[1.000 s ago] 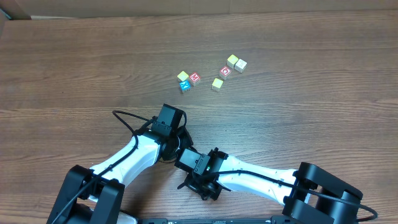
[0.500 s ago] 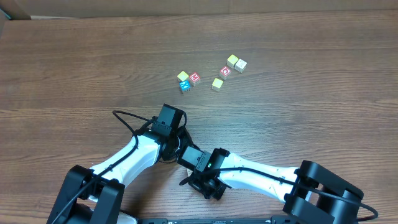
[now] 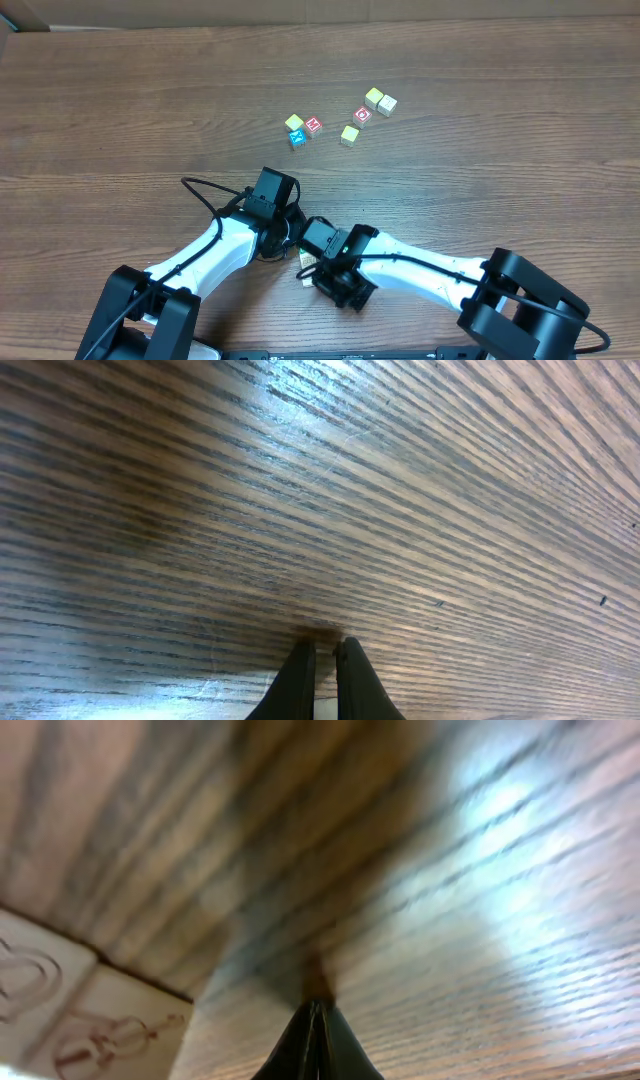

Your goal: Flip 3 blocks

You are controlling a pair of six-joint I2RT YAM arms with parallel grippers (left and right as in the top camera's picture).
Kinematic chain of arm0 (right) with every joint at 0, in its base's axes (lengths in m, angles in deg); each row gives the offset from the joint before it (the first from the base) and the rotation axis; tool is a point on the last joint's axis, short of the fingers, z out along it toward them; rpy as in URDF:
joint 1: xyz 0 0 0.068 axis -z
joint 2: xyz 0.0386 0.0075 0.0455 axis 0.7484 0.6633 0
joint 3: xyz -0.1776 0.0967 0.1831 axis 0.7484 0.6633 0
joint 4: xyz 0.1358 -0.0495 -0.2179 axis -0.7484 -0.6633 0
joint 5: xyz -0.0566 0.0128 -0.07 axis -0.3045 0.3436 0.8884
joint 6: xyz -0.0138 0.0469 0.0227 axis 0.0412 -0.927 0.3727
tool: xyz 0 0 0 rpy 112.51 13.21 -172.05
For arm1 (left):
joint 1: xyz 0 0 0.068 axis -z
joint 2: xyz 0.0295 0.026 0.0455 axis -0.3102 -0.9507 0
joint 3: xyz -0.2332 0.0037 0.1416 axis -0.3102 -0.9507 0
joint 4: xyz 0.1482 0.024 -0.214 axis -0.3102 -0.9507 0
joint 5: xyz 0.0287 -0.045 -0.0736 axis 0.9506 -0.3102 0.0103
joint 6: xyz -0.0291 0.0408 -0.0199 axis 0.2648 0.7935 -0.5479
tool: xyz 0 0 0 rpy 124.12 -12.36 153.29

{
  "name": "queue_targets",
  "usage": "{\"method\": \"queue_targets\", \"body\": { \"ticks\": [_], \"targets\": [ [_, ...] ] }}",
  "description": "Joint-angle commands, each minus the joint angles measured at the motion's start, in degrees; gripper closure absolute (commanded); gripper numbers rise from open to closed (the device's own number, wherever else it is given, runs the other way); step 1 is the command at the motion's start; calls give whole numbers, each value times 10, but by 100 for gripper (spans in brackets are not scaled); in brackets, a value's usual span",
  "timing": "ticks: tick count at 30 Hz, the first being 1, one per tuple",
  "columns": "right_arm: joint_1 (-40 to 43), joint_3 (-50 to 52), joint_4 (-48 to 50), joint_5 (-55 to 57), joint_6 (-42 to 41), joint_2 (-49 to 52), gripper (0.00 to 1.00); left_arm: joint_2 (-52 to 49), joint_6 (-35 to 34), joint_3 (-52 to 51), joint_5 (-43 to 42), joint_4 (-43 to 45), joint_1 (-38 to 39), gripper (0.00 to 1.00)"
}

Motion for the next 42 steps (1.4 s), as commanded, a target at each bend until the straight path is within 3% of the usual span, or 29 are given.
{"method": "queue_targets", "body": {
  "ticks": [1,32,42],
  "targets": [
    [20,10,-2,44,14,8,96,-12,17,-12,28,-10,8,96],
    [47,10,-3,42,45,8,96,-12,12,-12,70,10,3,96],
    [112,10,-3,49,95,8,96,-12,31,-12,41,10,-102,96]
  ]
}}
